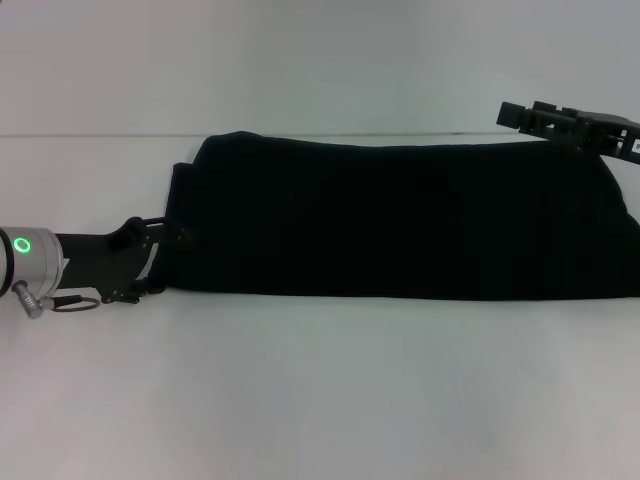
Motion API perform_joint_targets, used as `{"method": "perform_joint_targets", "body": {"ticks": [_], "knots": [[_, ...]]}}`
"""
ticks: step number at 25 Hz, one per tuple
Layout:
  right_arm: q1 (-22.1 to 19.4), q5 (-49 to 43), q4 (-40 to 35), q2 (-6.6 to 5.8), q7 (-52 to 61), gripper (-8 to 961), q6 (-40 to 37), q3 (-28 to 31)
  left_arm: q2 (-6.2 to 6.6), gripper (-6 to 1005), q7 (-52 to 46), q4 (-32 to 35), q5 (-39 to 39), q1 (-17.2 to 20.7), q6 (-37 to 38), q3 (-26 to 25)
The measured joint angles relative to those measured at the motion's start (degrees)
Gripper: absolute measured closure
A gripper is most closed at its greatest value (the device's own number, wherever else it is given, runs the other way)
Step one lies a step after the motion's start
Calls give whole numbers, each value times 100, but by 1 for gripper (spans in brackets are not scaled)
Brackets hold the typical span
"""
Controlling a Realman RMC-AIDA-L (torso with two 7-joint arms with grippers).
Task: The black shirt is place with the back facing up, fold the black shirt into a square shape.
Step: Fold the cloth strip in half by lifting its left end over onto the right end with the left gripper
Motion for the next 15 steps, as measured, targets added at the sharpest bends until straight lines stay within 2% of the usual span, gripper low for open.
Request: {"method": "perform_joint_targets", "body": {"ticks": [15], "knots": [[1,0,0,-17,-21,39,-2,12,0,219,568,-72,-133,-16,-132,-42]]}}
